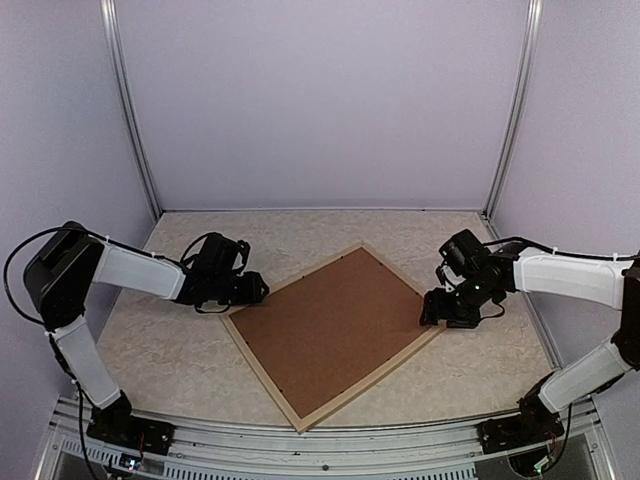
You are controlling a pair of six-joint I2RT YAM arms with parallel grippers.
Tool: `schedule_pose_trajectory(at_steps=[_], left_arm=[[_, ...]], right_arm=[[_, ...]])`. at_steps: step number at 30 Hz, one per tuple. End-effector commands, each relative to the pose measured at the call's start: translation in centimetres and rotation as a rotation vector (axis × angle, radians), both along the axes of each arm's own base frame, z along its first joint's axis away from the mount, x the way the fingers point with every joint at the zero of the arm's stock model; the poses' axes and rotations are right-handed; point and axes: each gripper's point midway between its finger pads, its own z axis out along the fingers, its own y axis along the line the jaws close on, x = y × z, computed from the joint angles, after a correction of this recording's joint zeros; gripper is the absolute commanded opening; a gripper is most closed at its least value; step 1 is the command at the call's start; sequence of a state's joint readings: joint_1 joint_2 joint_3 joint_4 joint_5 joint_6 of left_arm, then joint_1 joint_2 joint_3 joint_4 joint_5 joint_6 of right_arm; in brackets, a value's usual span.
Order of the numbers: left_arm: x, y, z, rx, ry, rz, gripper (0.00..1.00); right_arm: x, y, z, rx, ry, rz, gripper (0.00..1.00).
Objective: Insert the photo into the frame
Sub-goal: Rotate the frame body at the center of the board.
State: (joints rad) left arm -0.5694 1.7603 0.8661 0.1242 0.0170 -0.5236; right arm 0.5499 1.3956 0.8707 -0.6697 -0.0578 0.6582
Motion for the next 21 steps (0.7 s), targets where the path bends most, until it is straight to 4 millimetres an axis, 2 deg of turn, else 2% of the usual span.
schedule_pose_trajectory(at_steps=[1,6,9,14,17,21], left_arm=[[-3.3,-1.0,0.0,-0.032,0.06,-0.043,0.47],[-3.7,-0.6,0.9,-0.021,0.044,-0.039,0.48],[-4.4,-0.8,0.6,-0.02,0.06,-0.061,0.49],[-5.9,-0.8,0.0,-0.018,0.075,-0.082,0.49],[-5.7,0.0,0.2,-0.007,0.051,-0.047,0.56],[-4.6,0.5,1.9,0.014,-0.02,-0.016,0.7]], right_arm=[[0.0,-0.2,0.1,0.016,-0.052,-0.064,0.7],[-0.5,-0.4,-0.6,0.029,-0.056,-0.085,0.69],[-0.8,-0.9,-1.3,0.011,-0.058,-0.1,0.69],[-0.6,-0.5,-3.5,0.014,-0.046,-0.092,0.69],[0.0,-0.1,-4.6,0.007,-0.04,-0.085,0.68],[0.8,0.3,-5.0,0.001,-0.047,-0.073,0.66]])
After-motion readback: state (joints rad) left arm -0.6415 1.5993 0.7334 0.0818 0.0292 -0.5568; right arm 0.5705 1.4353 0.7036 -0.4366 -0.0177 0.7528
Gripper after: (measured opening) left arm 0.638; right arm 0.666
